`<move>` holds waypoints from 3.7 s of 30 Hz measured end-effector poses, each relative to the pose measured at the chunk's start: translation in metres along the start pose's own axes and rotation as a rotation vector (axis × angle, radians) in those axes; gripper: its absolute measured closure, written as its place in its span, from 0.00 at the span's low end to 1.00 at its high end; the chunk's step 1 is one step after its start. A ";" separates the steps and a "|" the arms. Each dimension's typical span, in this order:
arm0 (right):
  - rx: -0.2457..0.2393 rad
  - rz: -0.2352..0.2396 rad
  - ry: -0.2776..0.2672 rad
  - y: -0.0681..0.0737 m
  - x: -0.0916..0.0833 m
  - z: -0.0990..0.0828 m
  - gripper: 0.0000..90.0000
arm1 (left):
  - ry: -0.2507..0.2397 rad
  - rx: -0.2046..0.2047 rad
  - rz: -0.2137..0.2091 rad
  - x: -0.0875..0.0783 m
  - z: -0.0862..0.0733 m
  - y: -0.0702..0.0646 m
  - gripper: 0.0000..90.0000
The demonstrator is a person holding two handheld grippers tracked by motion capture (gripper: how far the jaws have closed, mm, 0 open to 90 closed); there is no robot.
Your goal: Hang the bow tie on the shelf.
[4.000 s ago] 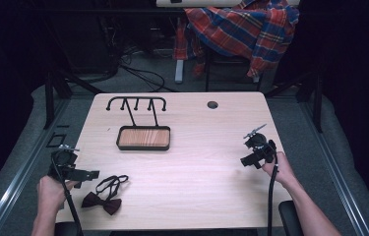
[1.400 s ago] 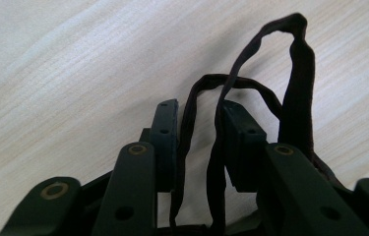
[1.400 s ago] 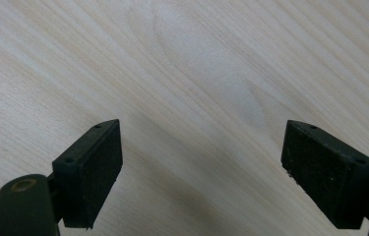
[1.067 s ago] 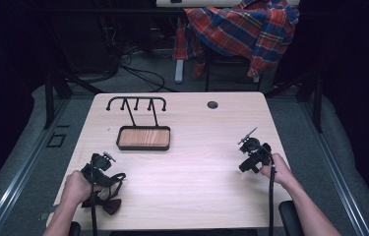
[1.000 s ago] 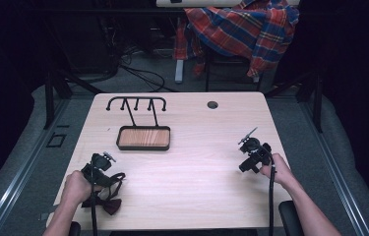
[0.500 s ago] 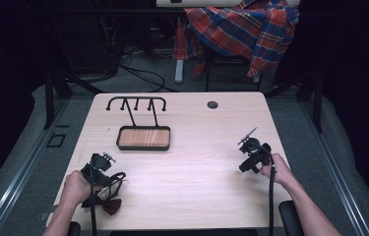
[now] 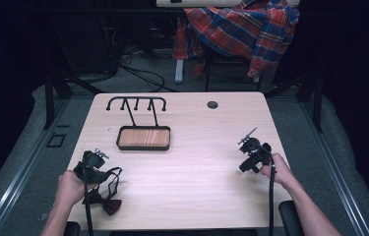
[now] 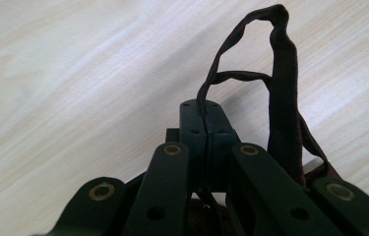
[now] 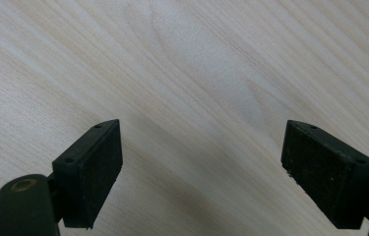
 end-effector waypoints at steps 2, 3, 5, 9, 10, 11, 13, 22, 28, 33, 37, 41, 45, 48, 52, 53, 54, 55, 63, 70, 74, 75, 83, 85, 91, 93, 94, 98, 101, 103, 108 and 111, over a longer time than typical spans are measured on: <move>-0.001 0.000 0.000 0.000 0.000 0.000 0.17 | -0.027 -0.005 0.005 -0.006 0.000 0.000 0.99; -0.001 0.000 0.000 0.000 0.000 0.000 0.17 | -0.027 -0.005 0.005 -0.006 0.000 0.000 0.99; -0.001 -0.001 0.000 0.000 0.000 0.000 0.17 | -0.046 -0.012 0.013 -0.010 -0.001 0.000 0.99; 0.000 -0.005 -0.001 0.000 -0.001 0.000 0.17 | -0.075 -0.010 0.031 -0.018 -0.001 -0.003 0.99; -0.002 -0.003 0.001 0.000 -0.001 0.000 0.17 | -0.075 -0.010 0.031 -0.018 -0.001 -0.003 0.99; -0.002 -0.003 0.001 0.000 -0.001 0.000 0.17 | -0.085 -0.011 0.037 -0.020 -0.001 -0.003 0.99; 0.002 -0.004 -0.003 0.000 0.000 0.000 0.17 | -0.110 -0.015 0.040 -0.026 -0.001 -0.003 0.99; 0.001 -0.005 0.001 0.000 0.000 0.000 0.17 | -0.152 -0.028 0.040 -0.036 0.000 -0.003 0.99; 0.003 -0.007 0.001 -0.001 -0.001 0.000 0.17 | -0.194 -0.039 0.035 -0.047 0.003 -0.002 0.99; 0.002 -0.009 0.002 -0.001 -0.001 0.000 0.17 | -0.218 -0.048 0.029 -0.054 0.005 -0.001 0.99; 0.010 -0.006 -0.004 -0.001 0.000 0.000 0.17 | -0.238 -0.054 0.033 -0.061 0.007 0.001 0.99; 0.005 -0.009 -0.002 -0.001 -0.001 0.000 0.17 | -0.256 -0.058 0.038 -0.068 0.009 0.003 0.99; 0.012 -0.010 -0.008 -0.001 0.000 0.000 0.17 | -0.264 -0.066 0.039 -0.073 0.010 0.006 0.99; 0.012 -0.009 -0.007 -0.001 0.000 0.000 0.17 | -0.279 -0.073 0.041 -0.076 0.012 0.009 0.99; 0.029 -0.002 -0.031 0.000 0.001 0.002 0.17 | -0.287 -0.077 0.049 -0.079 0.014 0.010 0.99; 0.014 -0.008 -0.008 -0.001 0.000 0.000 0.17 | -0.282 -0.070 0.042 -0.080 0.014 0.010 0.99; -0.011 -0.021 0.023 -0.003 -0.002 -0.002 0.17 | -0.285 -0.072 0.047 -0.081 0.015 0.011 0.99; 0.006 -0.013 0.003 -0.001 0.000 -0.001 0.17 | -0.287 -0.072 0.048 -0.082 0.015 0.011 0.99; -0.004 -0.018 0.018 -0.002 -0.001 -0.001 0.17 | -0.286 -0.071 0.047 -0.085 0.016 0.014 0.99; -0.007 -0.017 0.020 -0.001 -0.001 -0.002 0.17 | -0.294 -0.071 0.049 -0.090 0.021 0.017 0.99; -0.011 -0.020 0.026 -0.002 -0.001 -0.002 0.17 | -0.303 -0.075 0.054 -0.093 0.025 0.020 0.99; -0.011 -0.019 0.025 -0.002 -0.001 -0.002 0.17 | -0.300 -0.072 0.050 -0.093 0.026 0.021 0.99; 0.003 -0.010 0.003 -0.001 0.000 -0.001 0.17 | -0.310 -0.074 0.051 -0.097 0.034 0.025 0.99; 0.002 -0.009 -0.005 0.000 0.001 0.000 0.17 | -0.310 -0.073 0.052 -0.098 0.036 0.026 0.99; -0.013 -0.008 0.020 0.000 0.000 -0.002 0.17 | -0.313 -0.071 0.054 -0.103 0.043 0.030 0.99; -0.013 -0.008 0.020 0.000 0.000 -0.002 0.17 | -0.317 -0.072 0.052 -0.105 0.045 0.031 0.99; -0.014 -0.015 0.023 -0.001 0.000 -0.002 0.17 | -0.320 -0.074 0.052 -0.106 0.047 0.032 0.99; -0.013 -0.007 0.021 0.000 0.000 -0.002 0.17 | -0.322 -0.080 0.062 -0.109 0.050 0.035 0.99; -0.013 -0.007 0.021 0.000 0.000 -0.002 0.17 | -0.321 -0.078 0.057 -0.111 0.053 0.038 0.99; -0.016 -0.007 0.025 0.000 0.000 -0.002 0.17 | -0.329 -0.084 0.055 -0.113 0.055 0.040 0.99; 0.005 0.002 -0.003 0.002 0.002 0.000 0.17 | -0.331 -0.090 0.057 -0.117 0.058 0.044 0.99; 0.014 0.005 -0.013 0.002 0.003 0.001 0.17 | -0.334 -0.094 0.066 -0.119 0.060 0.047 0.99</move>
Point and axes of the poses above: each handheld gripper's, and its own axes: x roughly forward along the jaws, z roughly out of its top, y roughly to its left, the point moved 9 cm from there along x, roughly forward along the jaws, and after that the axes turned 15 degrees about y, right-handed, at the moved point
